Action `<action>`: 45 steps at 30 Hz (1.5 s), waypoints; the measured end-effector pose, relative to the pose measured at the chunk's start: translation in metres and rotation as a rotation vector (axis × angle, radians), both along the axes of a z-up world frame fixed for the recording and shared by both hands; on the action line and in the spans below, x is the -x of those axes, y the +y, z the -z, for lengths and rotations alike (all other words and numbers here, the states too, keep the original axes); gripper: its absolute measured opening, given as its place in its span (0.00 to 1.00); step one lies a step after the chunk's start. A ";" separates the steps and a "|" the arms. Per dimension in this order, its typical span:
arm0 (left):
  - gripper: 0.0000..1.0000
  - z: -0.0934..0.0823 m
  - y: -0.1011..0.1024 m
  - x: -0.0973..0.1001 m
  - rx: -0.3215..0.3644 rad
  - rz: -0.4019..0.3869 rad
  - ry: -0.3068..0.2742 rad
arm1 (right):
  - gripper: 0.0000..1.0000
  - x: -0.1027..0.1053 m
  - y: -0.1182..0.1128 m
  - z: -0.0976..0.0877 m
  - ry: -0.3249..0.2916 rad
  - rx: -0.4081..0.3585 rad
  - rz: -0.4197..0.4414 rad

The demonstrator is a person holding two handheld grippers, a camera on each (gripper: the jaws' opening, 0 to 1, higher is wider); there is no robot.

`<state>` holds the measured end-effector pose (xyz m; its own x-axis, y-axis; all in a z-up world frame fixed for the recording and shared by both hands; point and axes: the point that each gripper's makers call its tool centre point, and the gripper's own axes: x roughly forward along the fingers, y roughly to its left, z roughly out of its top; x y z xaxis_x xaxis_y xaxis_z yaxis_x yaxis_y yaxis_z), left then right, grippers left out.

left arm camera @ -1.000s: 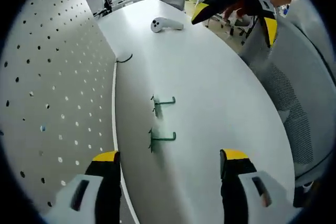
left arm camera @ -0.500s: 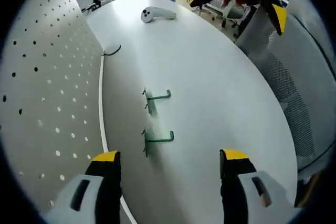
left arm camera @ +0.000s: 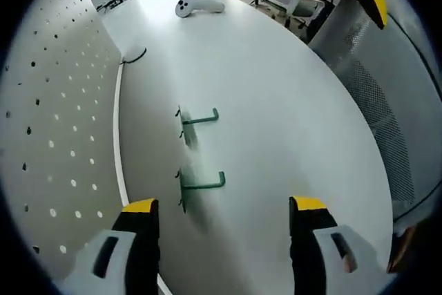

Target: Insert the hook assembly into the mounting plate slot until the hook locks in place.

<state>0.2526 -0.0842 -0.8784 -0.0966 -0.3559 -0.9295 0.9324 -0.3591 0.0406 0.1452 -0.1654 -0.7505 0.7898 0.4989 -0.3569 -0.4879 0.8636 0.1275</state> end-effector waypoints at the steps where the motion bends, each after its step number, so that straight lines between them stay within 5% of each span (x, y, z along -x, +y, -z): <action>1: 0.79 0.001 0.000 0.000 -0.001 0.001 0.001 | 0.72 0.000 0.000 0.000 -0.001 -0.002 0.001; 24: 0.79 0.009 -0.004 0.003 -0.013 0.003 0.039 | 0.70 -0.002 -0.007 -0.002 -0.008 -0.007 0.028; 45: 0.42 0.003 -0.007 -0.013 0.027 -0.077 0.049 | 0.68 -0.005 -0.016 -0.008 -0.035 -0.007 0.065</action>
